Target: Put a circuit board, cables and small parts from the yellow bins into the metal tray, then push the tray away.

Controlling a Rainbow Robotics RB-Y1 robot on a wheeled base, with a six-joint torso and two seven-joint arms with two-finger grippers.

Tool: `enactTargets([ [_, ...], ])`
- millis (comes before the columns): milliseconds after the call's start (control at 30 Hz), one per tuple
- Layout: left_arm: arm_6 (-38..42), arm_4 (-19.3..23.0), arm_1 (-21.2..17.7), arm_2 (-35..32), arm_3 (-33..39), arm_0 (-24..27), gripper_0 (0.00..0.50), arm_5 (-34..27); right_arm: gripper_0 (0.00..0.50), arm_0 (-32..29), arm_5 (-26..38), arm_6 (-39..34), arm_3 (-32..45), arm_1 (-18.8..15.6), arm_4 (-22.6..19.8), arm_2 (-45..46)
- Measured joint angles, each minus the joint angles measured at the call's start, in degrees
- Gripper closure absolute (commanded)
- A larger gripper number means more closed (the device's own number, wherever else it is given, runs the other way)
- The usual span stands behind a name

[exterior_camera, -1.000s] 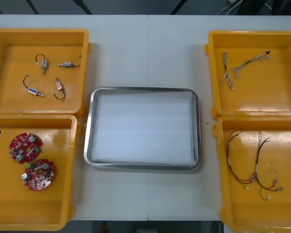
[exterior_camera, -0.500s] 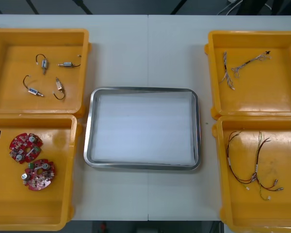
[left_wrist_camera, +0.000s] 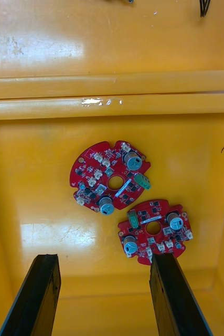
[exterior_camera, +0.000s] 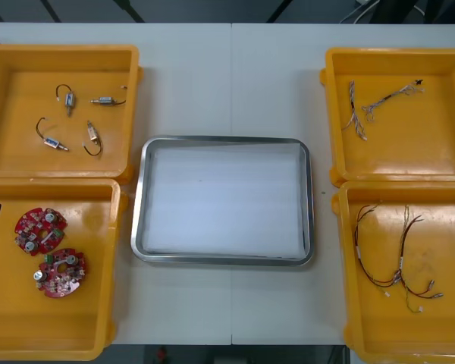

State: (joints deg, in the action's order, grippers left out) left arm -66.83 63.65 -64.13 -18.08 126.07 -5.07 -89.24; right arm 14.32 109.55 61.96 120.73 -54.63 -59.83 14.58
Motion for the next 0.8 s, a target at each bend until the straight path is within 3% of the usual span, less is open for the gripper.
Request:
enactTargets([
  [700, 0.00, 0.00, 0.00, 0.00, 0.00, 0.00, 0.000, 0.00, 0.000, -0.39, 0.03, 0.00, -0.01, 0.00, -0.14, -0.05],
  [800, -2.25, 0.00, -0.03, 0.02, -0.15, -0.01, 0.000, -4.44, 0.000, -1.68, -0.01, 0.00, -0.01, 0.00, -0.39, -0.06],
])
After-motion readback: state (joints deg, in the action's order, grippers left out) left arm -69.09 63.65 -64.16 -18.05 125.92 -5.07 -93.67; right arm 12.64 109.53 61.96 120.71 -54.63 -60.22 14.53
